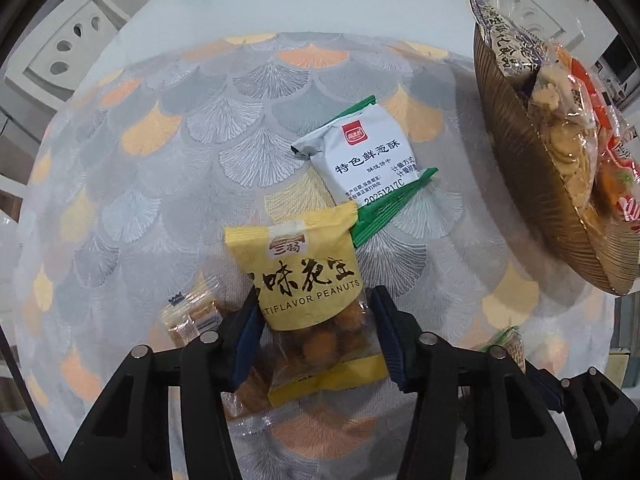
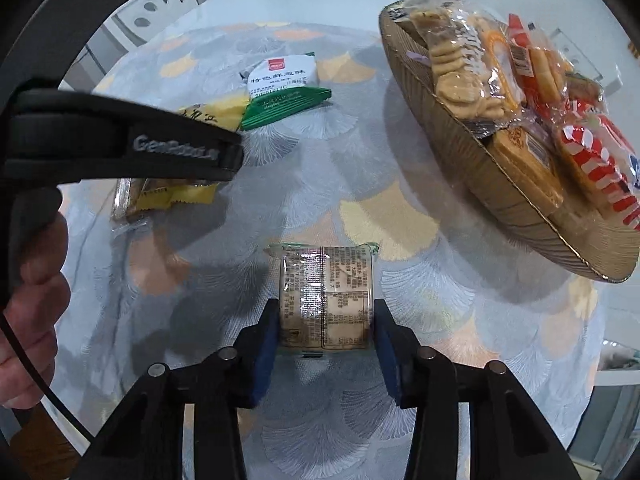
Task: Organize snacks
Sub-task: 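Grasp the yellow peanut bag with the left tool while the right tool grasps the small wafer pack, then carry both packs to the amber plate and release them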
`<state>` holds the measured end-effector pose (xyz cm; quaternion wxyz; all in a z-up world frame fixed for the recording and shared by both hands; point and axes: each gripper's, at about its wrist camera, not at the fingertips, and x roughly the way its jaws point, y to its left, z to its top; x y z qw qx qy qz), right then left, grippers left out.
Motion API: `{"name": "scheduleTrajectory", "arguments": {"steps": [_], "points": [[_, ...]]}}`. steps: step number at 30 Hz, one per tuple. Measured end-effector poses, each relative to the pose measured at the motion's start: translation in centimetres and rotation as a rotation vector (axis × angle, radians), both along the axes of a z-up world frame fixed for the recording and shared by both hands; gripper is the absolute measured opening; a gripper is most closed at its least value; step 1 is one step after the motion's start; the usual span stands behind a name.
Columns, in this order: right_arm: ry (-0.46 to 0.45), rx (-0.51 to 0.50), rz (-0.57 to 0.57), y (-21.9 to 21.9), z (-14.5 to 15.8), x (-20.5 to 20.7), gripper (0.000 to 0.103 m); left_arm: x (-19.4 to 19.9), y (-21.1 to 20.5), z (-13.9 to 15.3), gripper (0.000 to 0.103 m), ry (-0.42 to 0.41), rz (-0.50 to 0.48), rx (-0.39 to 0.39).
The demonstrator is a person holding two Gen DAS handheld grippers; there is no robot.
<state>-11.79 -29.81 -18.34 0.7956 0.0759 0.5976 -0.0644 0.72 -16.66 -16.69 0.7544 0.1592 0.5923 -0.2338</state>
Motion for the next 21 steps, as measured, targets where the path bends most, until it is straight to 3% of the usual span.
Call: {"name": "scheduleTrajectory", "arguments": {"steps": [2, 5, 7, 15, 21], "points": [[-0.005, 0.019, -0.006, -0.7, 0.4, -0.2, 0.043, 0.0, 0.6, 0.5, 0.048, 0.024, 0.010, -0.039], [-0.042, 0.058, 0.001, -1.3, 1.4, -0.6, 0.043, -0.1, 2.7, 1.9, 0.048, 0.065, 0.038, -0.174], [-0.070, 0.058, 0.008, -1.4, 2.3, -0.9, 0.043, -0.3, 3.6, 2.8, 0.048, 0.072, 0.053, -0.223], [-0.140, 0.097, 0.040, -1.9, 6.1, -0.8, 0.043, -1.6, 4.6, 5.6, 0.048, 0.037, 0.052, -0.254], [-0.237, 0.123, 0.028, -2.5, 10.9, -1.8, 0.043, -1.5, 4.3, 9.9, 0.048, -0.037, 0.018, -0.312]]}}
